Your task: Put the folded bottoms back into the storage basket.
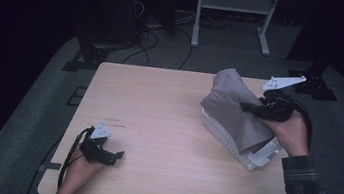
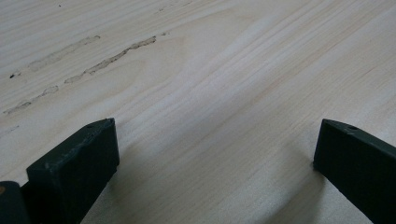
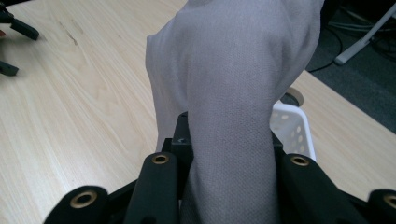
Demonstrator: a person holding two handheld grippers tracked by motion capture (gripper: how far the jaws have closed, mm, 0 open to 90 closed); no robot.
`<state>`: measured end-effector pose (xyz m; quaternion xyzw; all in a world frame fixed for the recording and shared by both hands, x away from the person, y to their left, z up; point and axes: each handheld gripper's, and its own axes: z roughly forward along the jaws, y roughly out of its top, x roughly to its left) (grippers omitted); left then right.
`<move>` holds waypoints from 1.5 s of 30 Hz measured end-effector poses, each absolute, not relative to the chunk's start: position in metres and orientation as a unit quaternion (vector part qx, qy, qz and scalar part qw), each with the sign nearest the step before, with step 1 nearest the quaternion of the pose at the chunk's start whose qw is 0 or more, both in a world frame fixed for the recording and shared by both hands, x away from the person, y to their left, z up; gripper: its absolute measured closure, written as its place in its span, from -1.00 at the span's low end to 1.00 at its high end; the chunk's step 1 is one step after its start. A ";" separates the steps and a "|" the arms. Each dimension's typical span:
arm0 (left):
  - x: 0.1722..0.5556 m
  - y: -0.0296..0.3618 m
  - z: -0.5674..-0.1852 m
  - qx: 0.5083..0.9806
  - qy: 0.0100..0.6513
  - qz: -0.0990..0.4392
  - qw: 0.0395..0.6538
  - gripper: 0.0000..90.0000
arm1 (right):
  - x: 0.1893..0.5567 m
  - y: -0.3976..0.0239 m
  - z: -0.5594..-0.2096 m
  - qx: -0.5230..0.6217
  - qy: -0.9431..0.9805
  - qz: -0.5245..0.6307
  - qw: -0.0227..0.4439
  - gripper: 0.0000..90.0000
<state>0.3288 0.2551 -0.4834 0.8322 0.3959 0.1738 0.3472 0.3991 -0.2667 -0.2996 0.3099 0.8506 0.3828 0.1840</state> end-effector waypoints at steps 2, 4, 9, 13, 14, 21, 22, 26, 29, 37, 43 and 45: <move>0.329 0.255 -0.483 0.832 0.396 0.174 0.347 -1.00 | 0.401 -0.269 -0.304 0.315 0.851 0.381 0.178 0.52; 0.329 0.255 -0.483 0.832 0.396 0.174 0.347 -1.00 | 0.403 -0.271 -0.309 0.319 0.851 0.380 0.172 0.52; 0.329 0.255 -0.484 0.832 0.395 0.176 0.348 -1.00 | 0.407 -0.276 -0.320 0.327 0.851 0.376 0.162 0.52; 0.329 0.255 -0.484 0.832 0.395 0.175 0.347 -1.00 | 0.411 -0.281 -0.327 0.332 0.851 0.375 0.160 0.52; 0.329 0.255 -0.484 0.832 0.395 0.175 0.348 -1.00 | 0.412 -0.282 -0.329 0.335 0.851 0.373 0.158 0.52; 0.329 0.255 -0.484 0.832 0.395 0.176 0.347 -1.00 | 0.423 -0.284 -0.346 0.344 0.857 0.353 0.152 0.52; 0.329 0.255 -0.483 0.833 0.394 0.176 0.346 -1.00 | 0.424 -0.284 -0.349 0.346 0.858 0.350 0.151 0.52; 0.329 0.255 -0.483 0.833 0.394 0.176 0.346 -1.00 | 0.429 -0.287 -0.360 0.347 0.859 0.345 0.150 0.52; 0.329 0.255 -0.483 0.833 0.394 0.176 0.346 -1.00 | 0.432 -0.289 -0.365 0.353 0.860 0.336 0.149 0.52; 0.329 0.255 -0.483 0.833 0.395 0.175 0.346 -1.00 | 0.443 -0.291 -0.380 0.359 0.867 0.311 0.153 0.51; 0.329 0.255 -0.483 0.833 0.395 0.175 0.346 -1.00 | 0.450 -0.293 -0.394 0.369 0.868 0.298 0.144 0.50; 0.329 0.255 -0.484 0.833 0.395 0.175 0.347 -1.00 | 0.452 -0.293 -0.397 0.368 0.871 0.291 0.143 0.49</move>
